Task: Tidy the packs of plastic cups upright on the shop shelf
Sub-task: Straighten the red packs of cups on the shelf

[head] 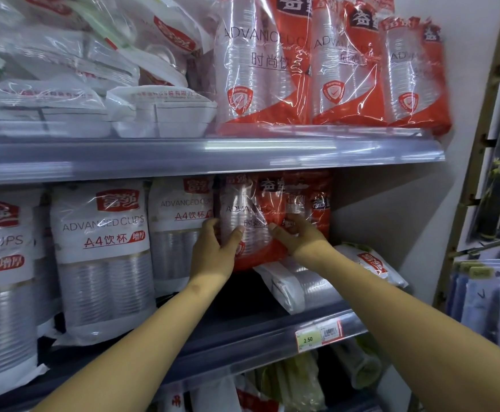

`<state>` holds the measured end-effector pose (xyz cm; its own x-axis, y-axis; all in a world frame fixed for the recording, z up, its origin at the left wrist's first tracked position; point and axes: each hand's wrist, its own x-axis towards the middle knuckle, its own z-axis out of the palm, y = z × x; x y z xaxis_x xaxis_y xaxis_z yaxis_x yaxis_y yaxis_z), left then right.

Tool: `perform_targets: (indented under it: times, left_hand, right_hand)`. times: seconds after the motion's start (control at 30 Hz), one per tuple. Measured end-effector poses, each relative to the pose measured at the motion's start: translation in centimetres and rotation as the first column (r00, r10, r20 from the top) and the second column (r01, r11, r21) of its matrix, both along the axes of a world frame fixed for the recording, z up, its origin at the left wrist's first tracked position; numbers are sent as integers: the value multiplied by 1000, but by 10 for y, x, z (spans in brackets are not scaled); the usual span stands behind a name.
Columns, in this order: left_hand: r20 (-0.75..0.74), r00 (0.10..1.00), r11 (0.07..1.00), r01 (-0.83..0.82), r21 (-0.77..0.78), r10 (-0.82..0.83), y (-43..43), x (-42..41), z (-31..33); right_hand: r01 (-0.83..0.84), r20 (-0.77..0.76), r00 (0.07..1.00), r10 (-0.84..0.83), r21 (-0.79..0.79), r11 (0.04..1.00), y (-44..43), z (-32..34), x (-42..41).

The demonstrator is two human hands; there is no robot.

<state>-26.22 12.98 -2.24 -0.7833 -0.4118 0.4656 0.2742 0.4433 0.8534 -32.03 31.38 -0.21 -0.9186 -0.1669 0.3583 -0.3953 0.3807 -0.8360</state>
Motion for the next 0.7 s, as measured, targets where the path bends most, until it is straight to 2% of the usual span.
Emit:
perform_targets:
  times: [0.27, 0.5, 0.7]
  left_hand:
    - [-45, 997, 998, -65, -11, 65, -17, 11, -6]
    - [-107, 985, 989, -139, -42, 134, -32, 23, -12]
    - [-106, 984, 988, -146, -49, 140, -38, 29, -16]
  right_hand:
    - [-54, -26, 998, 53, -39, 998, -18, -5, 6]
    - [-58, -78, 995, 63, 66, 996, -34, -6, 14]
    - [-107, -55, 992, 110, 61, 992, -37, -9, 18]
